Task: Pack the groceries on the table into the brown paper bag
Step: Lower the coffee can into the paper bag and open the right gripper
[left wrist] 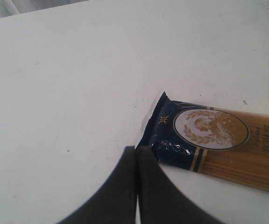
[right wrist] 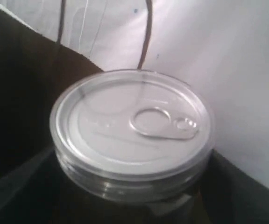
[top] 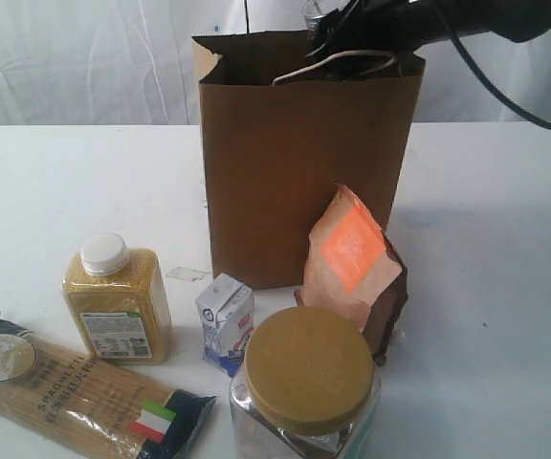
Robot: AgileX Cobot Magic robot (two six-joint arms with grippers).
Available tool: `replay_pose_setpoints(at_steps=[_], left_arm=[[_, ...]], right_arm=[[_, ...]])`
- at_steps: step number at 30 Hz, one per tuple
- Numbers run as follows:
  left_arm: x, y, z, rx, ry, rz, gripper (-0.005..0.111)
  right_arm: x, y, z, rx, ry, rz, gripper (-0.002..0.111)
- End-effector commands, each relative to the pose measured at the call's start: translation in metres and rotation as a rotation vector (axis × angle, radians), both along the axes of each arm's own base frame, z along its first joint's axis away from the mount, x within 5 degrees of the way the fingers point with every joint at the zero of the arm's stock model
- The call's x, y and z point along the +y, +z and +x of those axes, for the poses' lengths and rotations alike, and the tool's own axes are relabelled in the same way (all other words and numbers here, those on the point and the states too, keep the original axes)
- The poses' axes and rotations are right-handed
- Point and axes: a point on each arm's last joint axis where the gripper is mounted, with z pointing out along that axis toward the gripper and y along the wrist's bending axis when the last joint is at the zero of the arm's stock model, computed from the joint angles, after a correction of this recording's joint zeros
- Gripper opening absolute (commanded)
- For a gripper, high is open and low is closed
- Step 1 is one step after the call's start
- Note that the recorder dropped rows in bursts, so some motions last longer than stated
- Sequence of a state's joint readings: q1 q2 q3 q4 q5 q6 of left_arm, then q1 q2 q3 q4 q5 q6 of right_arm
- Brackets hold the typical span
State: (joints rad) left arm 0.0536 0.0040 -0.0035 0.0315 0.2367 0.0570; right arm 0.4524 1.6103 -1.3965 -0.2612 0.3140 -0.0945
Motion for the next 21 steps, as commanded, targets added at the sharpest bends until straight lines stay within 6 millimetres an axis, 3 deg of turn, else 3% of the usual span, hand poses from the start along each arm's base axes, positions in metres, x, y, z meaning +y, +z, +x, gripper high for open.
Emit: replay_pose_setpoints(at_steps=[1, 5, 9, 14, 21], left_arm=[[0.000, -0.001, 0.000, -0.004, -0.003, -0.008, 0.000], [0.000, -0.001, 0.000, -0.005, -0.003, -0.008, 0.000], [0.000, -0.001, 0.000, -0.005, -0.003, -0.008, 0.000], [0.000, -0.001, 0.000, -0.005, -0.003, -0.008, 0.000], [0.000, -0.001, 0.000, -0.005, -0.003, -0.008, 0.000]], right_arm=[[-0.008, 0.010, 0.002, -0.041, -0.024, 0.027, 0.054], [-0.008, 0.009, 0.001, -0.023, -0.030, 0.042, 0.072], [-0.009, 0.007, 0.001, 0.009, -0.051, 0.068, 0.073], [-0.009, 0.005, 0.000, 0.049, -0.064, 0.097, 0.083], [-0.011, -0.003, -0.004, 0.146, -0.092, 0.086, 0.084]])
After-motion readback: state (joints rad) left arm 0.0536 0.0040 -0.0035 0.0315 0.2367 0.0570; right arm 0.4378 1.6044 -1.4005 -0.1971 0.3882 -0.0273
